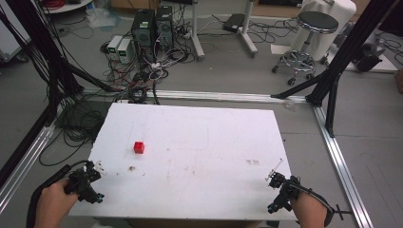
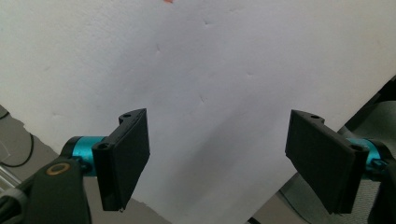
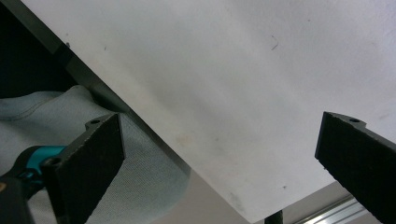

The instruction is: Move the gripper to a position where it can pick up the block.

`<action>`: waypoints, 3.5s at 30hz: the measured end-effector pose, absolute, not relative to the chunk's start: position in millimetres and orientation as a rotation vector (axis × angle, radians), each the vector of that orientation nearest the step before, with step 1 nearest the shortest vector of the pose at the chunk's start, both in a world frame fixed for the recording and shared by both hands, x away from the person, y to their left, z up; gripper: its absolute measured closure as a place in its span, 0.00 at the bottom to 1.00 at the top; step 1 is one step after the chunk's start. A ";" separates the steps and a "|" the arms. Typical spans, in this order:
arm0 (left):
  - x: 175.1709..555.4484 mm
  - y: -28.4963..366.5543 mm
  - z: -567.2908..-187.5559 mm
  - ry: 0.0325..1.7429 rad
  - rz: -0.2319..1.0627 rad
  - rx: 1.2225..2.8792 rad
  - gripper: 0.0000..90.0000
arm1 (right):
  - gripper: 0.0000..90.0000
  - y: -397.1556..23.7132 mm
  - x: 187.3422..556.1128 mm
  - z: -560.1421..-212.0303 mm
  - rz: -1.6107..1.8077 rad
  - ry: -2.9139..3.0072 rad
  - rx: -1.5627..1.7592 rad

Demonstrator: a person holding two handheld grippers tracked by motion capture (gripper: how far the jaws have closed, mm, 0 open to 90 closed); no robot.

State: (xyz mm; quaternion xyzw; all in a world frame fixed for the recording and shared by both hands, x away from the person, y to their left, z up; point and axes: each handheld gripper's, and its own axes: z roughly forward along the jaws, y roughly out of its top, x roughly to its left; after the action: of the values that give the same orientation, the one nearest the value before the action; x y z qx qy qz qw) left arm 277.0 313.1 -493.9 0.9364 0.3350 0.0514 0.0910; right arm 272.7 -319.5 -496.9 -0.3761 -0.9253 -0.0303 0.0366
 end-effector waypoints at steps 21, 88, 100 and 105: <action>327.8 297.9 -480.2 0.651 0.084 2.891 0.25 | 0.01 -317.0 271.5 -496.1 -0.120 -2.826 -1.151; 467.0 197.0 -501.6 -0.098 0.012 3.145 0.25 | 0.01 -317.4 268.2 -502.3 -0.108 -2.819 -1.120; 469.3 195.6 -506.5 -0.087 0.015 3.145 0.25 | 0.01 -317.4 267.3 -503.5 -0.107 -2.814 -1.118; 469.5 192.6 -508.1 -0.090 0.001 3.148 0.25 | 0.01 -318.3 267.0 -504.2 -0.103 -2.814 -1.118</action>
State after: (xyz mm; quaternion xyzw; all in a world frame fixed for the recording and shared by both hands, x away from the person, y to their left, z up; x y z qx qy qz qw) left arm 469.5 192.6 -508.1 0.9996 -0.0284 0.0004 -0.0037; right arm 267.0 -318.3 -504.2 -0.3685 -0.9273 -0.0339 0.0559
